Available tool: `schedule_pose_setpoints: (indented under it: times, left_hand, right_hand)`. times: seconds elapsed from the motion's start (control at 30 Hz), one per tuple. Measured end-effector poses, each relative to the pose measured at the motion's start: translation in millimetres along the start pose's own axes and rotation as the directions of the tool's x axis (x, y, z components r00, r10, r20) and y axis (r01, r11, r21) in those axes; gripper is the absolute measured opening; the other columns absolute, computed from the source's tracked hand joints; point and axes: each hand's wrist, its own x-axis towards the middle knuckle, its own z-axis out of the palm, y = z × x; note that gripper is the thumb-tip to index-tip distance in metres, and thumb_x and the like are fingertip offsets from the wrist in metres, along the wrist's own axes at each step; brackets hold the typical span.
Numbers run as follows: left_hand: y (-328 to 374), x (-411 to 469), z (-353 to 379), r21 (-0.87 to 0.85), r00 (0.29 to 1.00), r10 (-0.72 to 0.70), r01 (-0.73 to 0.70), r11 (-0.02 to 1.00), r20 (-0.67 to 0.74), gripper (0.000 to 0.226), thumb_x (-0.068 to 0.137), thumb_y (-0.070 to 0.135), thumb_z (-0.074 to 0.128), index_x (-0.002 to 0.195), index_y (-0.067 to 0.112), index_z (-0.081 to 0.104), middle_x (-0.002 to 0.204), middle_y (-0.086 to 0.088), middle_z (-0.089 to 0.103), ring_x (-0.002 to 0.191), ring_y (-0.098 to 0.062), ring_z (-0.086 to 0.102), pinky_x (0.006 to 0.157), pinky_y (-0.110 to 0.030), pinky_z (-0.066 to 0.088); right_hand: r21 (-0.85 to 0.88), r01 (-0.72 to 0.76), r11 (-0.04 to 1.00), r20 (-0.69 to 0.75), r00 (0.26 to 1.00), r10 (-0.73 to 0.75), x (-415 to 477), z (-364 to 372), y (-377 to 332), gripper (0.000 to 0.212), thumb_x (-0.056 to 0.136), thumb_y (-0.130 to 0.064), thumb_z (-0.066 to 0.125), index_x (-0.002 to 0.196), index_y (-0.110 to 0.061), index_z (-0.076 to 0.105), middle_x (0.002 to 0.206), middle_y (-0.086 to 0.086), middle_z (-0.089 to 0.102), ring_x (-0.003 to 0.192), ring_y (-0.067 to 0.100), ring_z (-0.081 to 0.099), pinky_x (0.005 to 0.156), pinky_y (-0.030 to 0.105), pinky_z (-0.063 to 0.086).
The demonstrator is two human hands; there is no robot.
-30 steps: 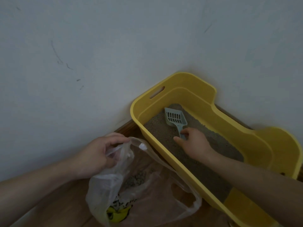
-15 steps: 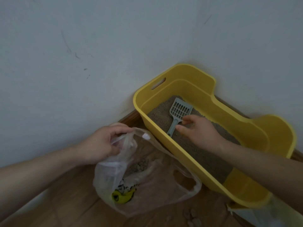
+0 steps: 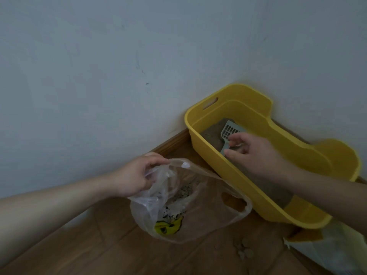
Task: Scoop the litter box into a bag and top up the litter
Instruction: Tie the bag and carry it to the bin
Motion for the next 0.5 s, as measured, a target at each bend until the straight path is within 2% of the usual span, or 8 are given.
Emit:
schedule_pose_setpoints:
  times: [0.1, 0.2, 0.27, 0.37, 0.5]
  left_hand:
    - [0.2, -9.7, -4.4, 0.002, 1.000, -0.005, 0.005, 1.000, 0.000, 0.059, 0.075, 0.005, 0.064, 0.127, 0.033, 0.057, 0.130, 0.013, 0.050, 0.125, -0.003, 0.048, 0.109, -0.021, 0.036]
    - [-3.4, -14.5, -8.3, 0.052, 1.000, 0.023, -0.023, 0.998, -0.008, 0.060, 0.076, 0.004, 0.064, 0.121, 0.043, 0.055, 0.130, 0.014, 0.050, 0.124, -0.001, 0.047, 0.108, -0.015, 0.033]
    - [-6.2, -16.6, -9.5, 0.073, 0.999, 0.034, -0.032, 0.997, -0.018, 0.062, 0.078, 0.001, 0.064, 0.118, 0.047, 0.054, 0.128, 0.015, 0.050, 0.123, -0.002, 0.048, 0.108, -0.017, 0.032]
    - [-9.1, -19.3, -10.5, 0.084, 0.999, 0.029, -0.027, 0.996, -0.030, 0.060, 0.081, -0.005, 0.063, 0.119, 0.040, 0.057, 0.126, 0.017, 0.050, 0.120, 0.002, 0.048, 0.103, -0.008, 0.030]
    - [-12.3, -21.4, -12.0, 0.075, 0.998, 0.015, -0.010, 0.997, -0.065, 0.061, 0.079, -0.009, 0.062, 0.117, 0.039, 0.058, 0.124, 0.020, 0.050, 0.117, 0.010, 0.046, 0.096, -0.003, 0.031]
  right_hand:
    - [0.014, 0.043, 0.999, 0.011, 0.999, -0.044, -5.0, 5.7, -16.4, 0.047, 0.089, -0.046, 0.066, 0.131, -0.027, 0.057, 0.111, -0.017, 0.061, 0.087, 0.003, 0.063, 0.079, 0.029, 0.057]
    - [0.030, 0.091, 0.995, 0.054, 0.994, -0.092, -7.6, 15.2, -28.6, 0.046, 0.089, -0.043, 0.067, 0.130, -0.026, 0.057, 0.113, -0.016, 0.061, 0.086, 0.002, 0.063, 0.080, 0.027, 0.056]
    - [0.037, 0.105, 0.994, 0.112, 0.988, -0.109, -8.0, 23.1, -32.1, 0.046, 0.089, -0.043, 0.068, 0.130, -0.025, 0.057, 0.113, -0.015, 0.061, 0.087, 0.002, 0.063, 0.081, 0.028, 0.057]
    - [0.003, 0.105, 0.994, 0.234, 0.967, -0.103, -6.9, 37.1, -31.1, 0.045, 0.090, -0.043, 0.067, 0.130, -0.026, 0.056, 0.117, -0.011, 0.061, 0.092, 0.001, 0.063, 0.079, 0.023, 0.056]
    - [-0.084, 0.113, 0.990, 0.385, 0.920, -0.072, -4.0, 55.6, -24.7, 0.048, 0.091, -0.045, 0.065, 0.133, -0.026, 0.053, 0.127, -0.005, 0.055, 0.109, 0.012, 0.058, 0.094, 0.031, 0.052]
